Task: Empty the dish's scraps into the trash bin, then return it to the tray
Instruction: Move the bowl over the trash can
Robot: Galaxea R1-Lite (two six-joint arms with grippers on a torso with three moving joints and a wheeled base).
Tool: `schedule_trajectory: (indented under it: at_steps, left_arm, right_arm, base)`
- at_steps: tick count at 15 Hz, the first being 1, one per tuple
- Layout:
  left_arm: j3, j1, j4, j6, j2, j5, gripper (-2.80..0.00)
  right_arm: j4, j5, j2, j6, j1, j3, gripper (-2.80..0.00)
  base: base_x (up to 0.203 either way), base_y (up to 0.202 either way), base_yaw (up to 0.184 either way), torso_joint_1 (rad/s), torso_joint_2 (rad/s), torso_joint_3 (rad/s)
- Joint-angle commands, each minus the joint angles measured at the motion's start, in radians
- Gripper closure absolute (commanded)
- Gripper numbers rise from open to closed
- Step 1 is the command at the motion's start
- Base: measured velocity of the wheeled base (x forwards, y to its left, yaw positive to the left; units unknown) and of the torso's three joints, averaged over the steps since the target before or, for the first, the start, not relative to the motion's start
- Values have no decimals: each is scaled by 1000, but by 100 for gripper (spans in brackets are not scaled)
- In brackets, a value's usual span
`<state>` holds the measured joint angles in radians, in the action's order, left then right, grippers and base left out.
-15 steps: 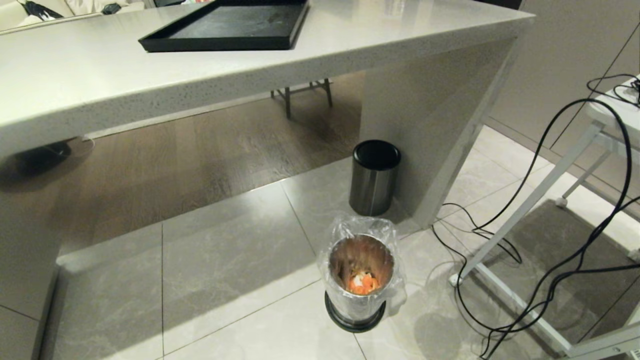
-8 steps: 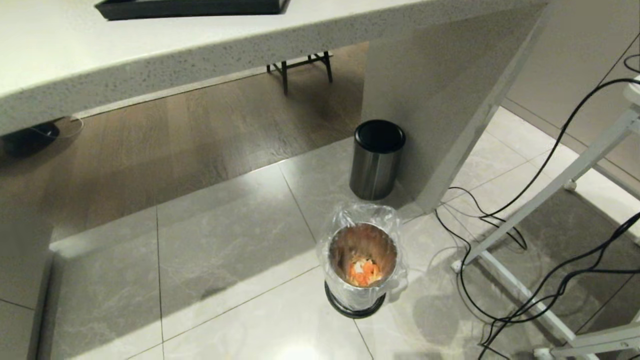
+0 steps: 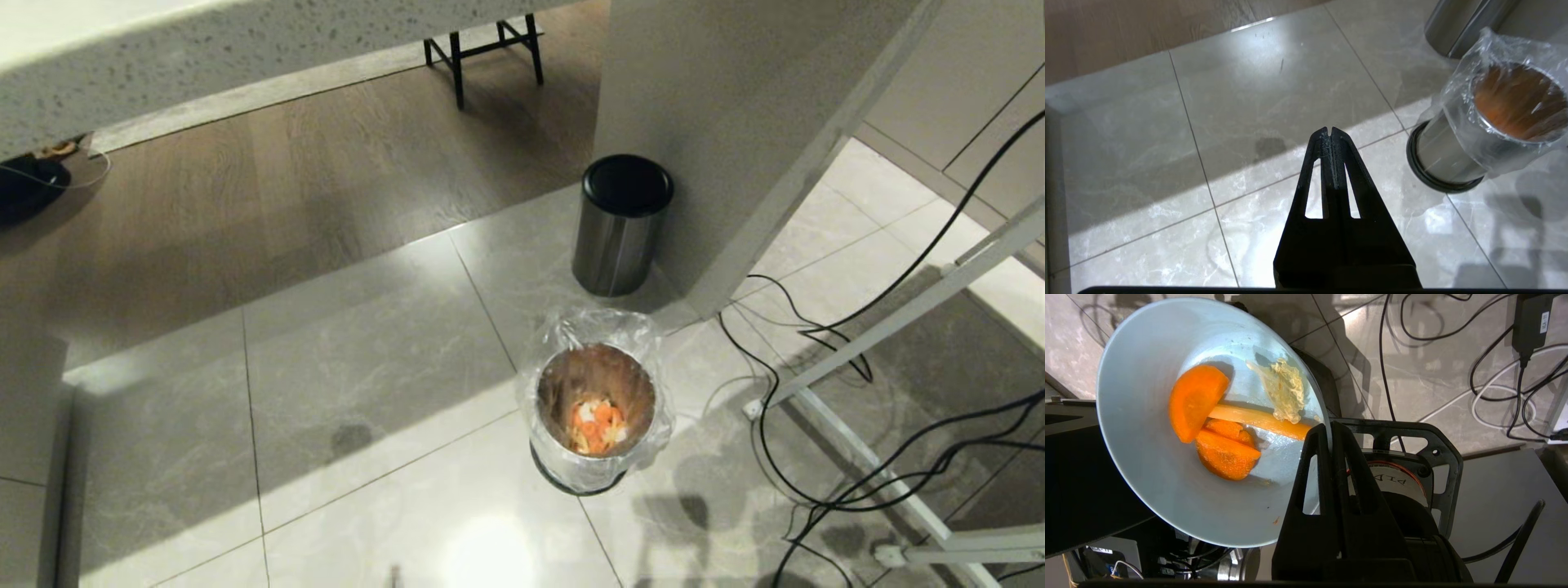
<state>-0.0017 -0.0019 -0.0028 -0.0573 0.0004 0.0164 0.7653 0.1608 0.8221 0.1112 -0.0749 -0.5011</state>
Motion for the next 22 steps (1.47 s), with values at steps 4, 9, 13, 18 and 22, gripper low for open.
schedule_trajectory:
  at_steps: [4,9,13,18,22]
  left_arm:
    - [0,0,0,-1,1,0,0]
    - [0,0,0,-1,1,0,0]
    - [0,0,0,-1,1,0,0]
    - [0,0,0,-1,1,0,0]
    - [0,0,0,-1,1,0,0]
  right_arm:
    - [6,2,-5,1,0,1,0]
    - [6,0,-9,2,0,3,0]
    - [6,2,-11,4,0,4,0]
    - [6,0,-12,2,0,11,0]
    - [6,0,-29,4,0,18,0]
  base:
    - [0,0,0,2,5,-200]
    - [0,0,0,2,1,-198]
    - [0,0,0,5,0,-201]
    - [0,0,0,0,4,-199]
    - [0,0,0,1,0,-180]
